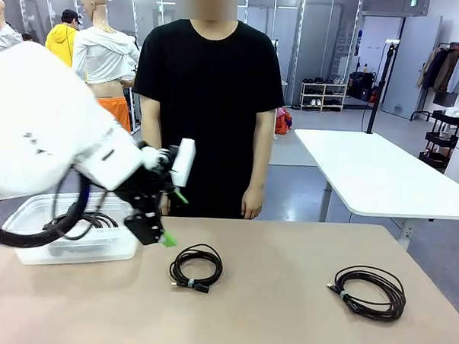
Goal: Organize and store the cables.
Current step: Place the USB Extension Cable into the Organizing box.
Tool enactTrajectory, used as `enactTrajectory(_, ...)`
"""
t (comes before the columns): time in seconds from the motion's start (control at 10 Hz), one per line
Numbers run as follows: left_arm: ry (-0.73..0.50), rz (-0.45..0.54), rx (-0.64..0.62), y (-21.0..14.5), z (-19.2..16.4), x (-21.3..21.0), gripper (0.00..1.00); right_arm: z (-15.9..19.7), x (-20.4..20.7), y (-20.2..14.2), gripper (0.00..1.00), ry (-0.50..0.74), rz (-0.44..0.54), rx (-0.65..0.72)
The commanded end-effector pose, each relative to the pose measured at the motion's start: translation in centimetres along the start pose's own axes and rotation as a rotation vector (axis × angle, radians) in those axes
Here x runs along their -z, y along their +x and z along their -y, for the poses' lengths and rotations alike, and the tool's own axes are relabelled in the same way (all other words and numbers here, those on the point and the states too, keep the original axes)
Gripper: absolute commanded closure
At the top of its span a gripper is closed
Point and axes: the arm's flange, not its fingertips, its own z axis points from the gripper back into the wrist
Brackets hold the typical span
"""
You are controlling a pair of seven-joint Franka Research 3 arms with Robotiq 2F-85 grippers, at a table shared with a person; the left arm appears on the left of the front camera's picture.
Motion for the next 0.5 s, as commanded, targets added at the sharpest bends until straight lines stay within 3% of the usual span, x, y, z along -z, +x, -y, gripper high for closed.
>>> enactTrajectory(0.0,-0.043,-0.073,0.077,1.7,-2.7,3.6,0.00,0.0,-0.1,0.1,0.00,-0.006,0.013,-0.016)
enactTrajectory(0.2,-0.054,-0.185,0.035,2.9,-2.8,6.1,0.00,0.0,-0.1,0.1,0.00,-0.006,0.013,-0.016)
enactTrajectory(0.4,-0.096,-0.233,0.011,2.8,-2.1,8.6,0.00,0.0,-0.1,0.1,0.00,-0.006,0.013,-0.016)
